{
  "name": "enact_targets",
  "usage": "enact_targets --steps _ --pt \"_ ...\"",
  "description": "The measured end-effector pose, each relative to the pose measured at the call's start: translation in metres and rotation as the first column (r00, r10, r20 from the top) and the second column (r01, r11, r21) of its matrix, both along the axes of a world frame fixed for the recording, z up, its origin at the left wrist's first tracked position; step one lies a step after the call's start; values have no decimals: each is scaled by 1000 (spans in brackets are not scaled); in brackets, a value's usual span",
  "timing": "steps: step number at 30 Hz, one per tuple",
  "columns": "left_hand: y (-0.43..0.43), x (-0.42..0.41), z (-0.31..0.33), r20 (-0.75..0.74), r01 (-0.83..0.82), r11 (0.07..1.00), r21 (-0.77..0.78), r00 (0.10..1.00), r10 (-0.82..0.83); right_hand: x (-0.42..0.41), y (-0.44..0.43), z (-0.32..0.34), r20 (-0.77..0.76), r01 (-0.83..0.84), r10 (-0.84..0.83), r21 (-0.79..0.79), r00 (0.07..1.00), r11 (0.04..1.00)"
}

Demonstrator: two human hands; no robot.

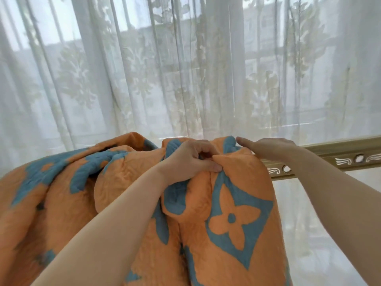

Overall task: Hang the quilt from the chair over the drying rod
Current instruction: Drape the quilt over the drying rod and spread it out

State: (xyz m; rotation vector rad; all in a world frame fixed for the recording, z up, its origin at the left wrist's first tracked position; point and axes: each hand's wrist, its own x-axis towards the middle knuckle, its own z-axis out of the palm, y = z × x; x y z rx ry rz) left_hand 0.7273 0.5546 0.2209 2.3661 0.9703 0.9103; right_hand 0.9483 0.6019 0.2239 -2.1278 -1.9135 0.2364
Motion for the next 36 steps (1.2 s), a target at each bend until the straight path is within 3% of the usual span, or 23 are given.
enact_targets --steps 2,3,5,6,8,9,11,14,16,19,22,25,27,28,30,32,36 --pt "-7 -9 9 -68 -37 997 -60 997 33 -8 -1 0 39 -1 1 3 999 1000" --pt "-10 -16 13 -31 -89 993 -80 996 87 -11 -1 -2 49 1 -2 9 999 1000" --pt "-10 -44 19 119 -343 936 81 936 332 -15 -2 -4 80 8 -10 24 997 1000" --pt "-6 -64 20 139 -534 821 203 845 516 -16 -3 -5 90 16 -18 26 996 1000" --pt "-2 -111 21 -14 -802 520 294 541 841 -21 -3 -4 78 24 -27 42 997 999" --pt "-2 -134 19 -160 -857 432 279 402 901 -26 -4 -3 51 19 -22 57 998 998" --pt "-4 -162 11 -392 -881 388 272 267 880 -39 -2 -2 -63 -52 60 129 996 990" --pt "-6 -173 7 -471 -852 426 305 254 845 -70 -2 -5 -206 -228 308 336 929 914" --pt "-8 -178 12 -502 -851 436 291 252 828 -85 -10 -3 -236 -238 381 471 894 849" --pt "-11 -194 19 -532 -830 471 299 264 804 -118 -27 12 -107 -268 411 608 905 747" --pt "-14 -196 19 -535 -795 537 281 335 776 -173 -34 16 145 -493 480 428 865 758" --pt "-15 -208 22 -329 -779 535 326 437 837 -208 -28 -1 262 -529 466 282 845 800" --pt "-13 -229 20 -252 -784 435 444 357 900 -209 -20 -8 268 -471 400 309 876 826" --pt "-13 -240 17 -279 -798 440 411 349 895 -205 -17 -9 261 -455 384 332 886 826" --pt "-14 -253 15 -351 -826 523 210 436 829 -198 -12 -10 240 -450 384 364 891 816" --pt "-9 -258 16 -423 -814 559 160 455 784 -192 -6 -11 236 -459 395 383 888 802" --pt "6 -235 7 -495 -814 498 299 314 810 -186 -3 -18 170 -441 427 577 888 687"
